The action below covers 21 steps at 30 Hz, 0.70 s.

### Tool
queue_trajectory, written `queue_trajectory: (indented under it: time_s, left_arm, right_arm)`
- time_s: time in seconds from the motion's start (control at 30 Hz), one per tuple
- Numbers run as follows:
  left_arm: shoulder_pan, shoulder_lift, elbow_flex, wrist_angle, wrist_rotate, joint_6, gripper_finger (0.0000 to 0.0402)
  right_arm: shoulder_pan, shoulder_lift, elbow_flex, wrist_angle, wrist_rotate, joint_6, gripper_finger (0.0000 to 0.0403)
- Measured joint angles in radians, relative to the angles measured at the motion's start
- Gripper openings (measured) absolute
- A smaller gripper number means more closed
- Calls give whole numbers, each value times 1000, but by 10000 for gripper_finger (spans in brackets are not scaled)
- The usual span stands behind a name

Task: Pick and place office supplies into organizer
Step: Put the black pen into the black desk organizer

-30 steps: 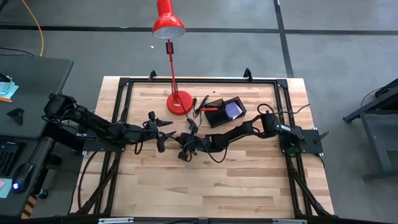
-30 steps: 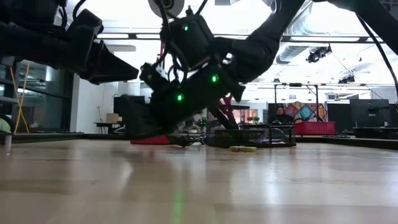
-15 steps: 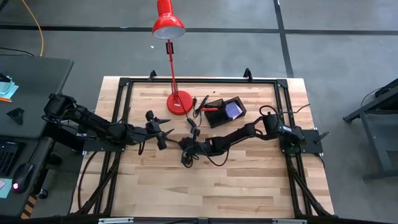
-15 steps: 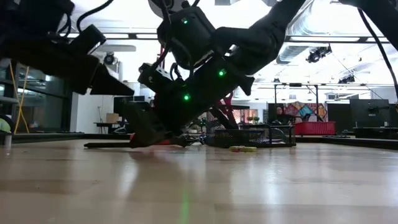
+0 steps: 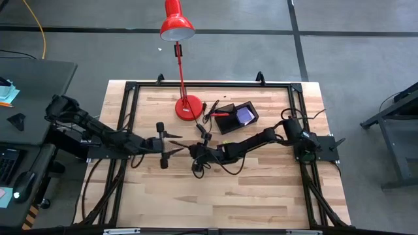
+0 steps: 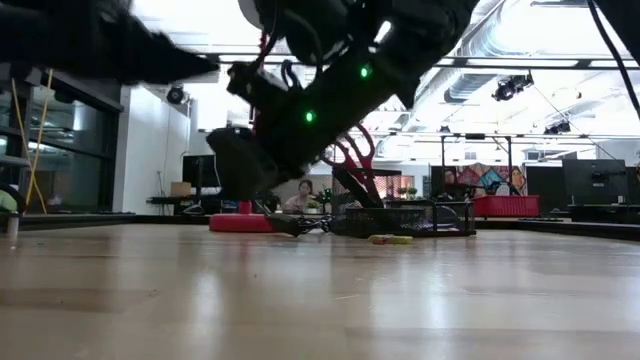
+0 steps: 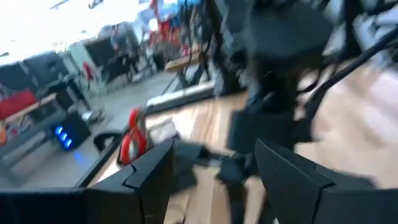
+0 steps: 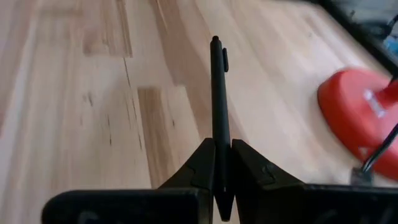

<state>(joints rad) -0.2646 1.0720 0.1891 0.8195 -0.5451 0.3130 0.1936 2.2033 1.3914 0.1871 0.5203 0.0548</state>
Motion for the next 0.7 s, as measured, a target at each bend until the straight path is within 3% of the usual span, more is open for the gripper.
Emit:
queue_trajectory:
  time_s: [0.3, 0.7]
  left_arm:
    - [-130, -141, 0, 46, 136, 18, 211]
    - [-242, -317, 0, 30, 106, 104, 211]
  right_arm:
    - [44, -83, 0, -7, 50, -111, 18]
    - [157, -208, 0, -11, 115, -219, 18]
